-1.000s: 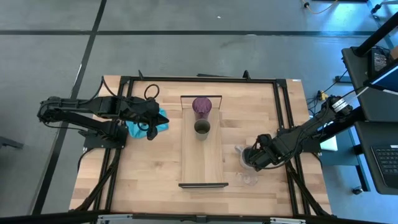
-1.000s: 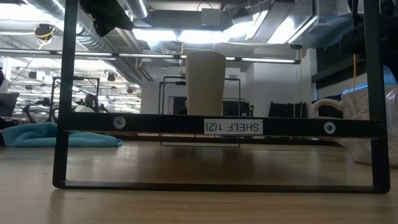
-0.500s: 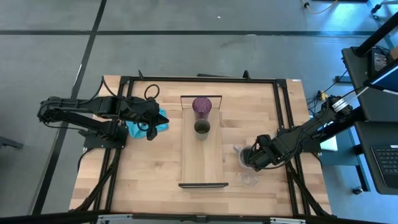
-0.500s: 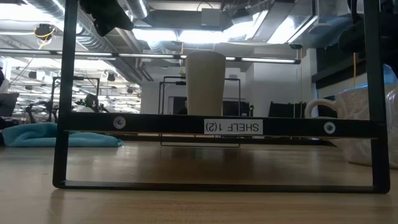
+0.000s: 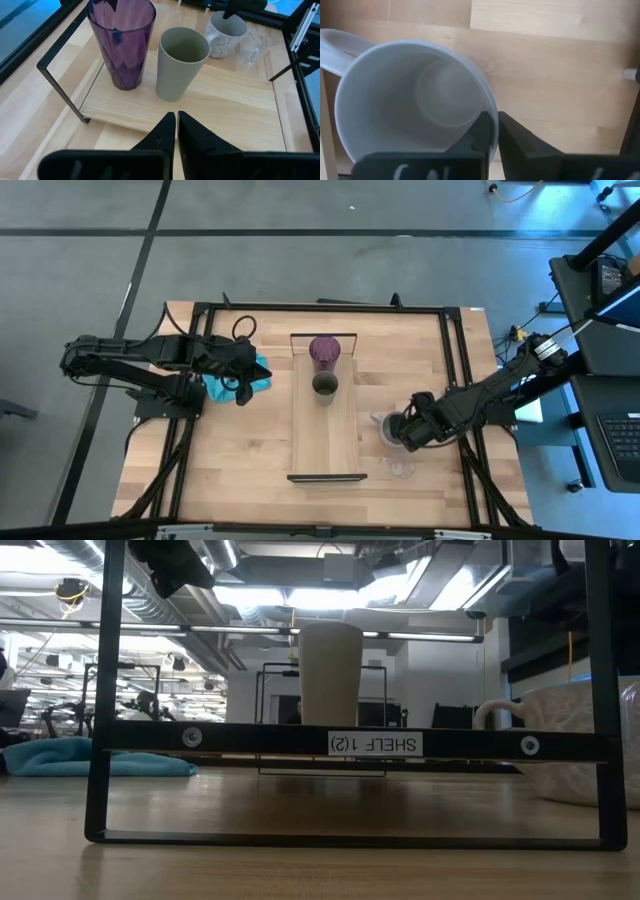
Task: Stack small to large cups/mugs on shelf
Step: Put the light gray mug on the shelf
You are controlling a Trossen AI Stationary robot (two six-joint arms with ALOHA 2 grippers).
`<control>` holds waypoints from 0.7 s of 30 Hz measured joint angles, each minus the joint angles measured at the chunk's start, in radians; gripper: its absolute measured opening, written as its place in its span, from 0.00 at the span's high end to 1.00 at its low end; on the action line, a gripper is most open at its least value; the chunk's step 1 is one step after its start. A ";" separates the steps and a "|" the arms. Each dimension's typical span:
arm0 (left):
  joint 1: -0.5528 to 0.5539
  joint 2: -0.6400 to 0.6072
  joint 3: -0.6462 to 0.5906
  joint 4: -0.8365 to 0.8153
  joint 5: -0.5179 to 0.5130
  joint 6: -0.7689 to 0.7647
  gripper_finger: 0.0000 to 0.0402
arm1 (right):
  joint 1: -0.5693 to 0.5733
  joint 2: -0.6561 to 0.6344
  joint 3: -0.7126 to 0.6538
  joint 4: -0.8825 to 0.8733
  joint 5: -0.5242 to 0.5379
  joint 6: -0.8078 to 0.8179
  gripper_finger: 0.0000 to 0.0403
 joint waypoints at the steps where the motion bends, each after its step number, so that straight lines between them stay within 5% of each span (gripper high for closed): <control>1: 0.000 0.000 0.000 0.000 0.000 0.000 0.97 | -0.004 0.000 0.000 -0.001 0.001 -0.005 0.94; 21: 0.000 0.000 0.001 0.000 0.000 -0.010 0.97 | -0.126 -0.134 -0.004 -0.032 0.059 -0.219 0.96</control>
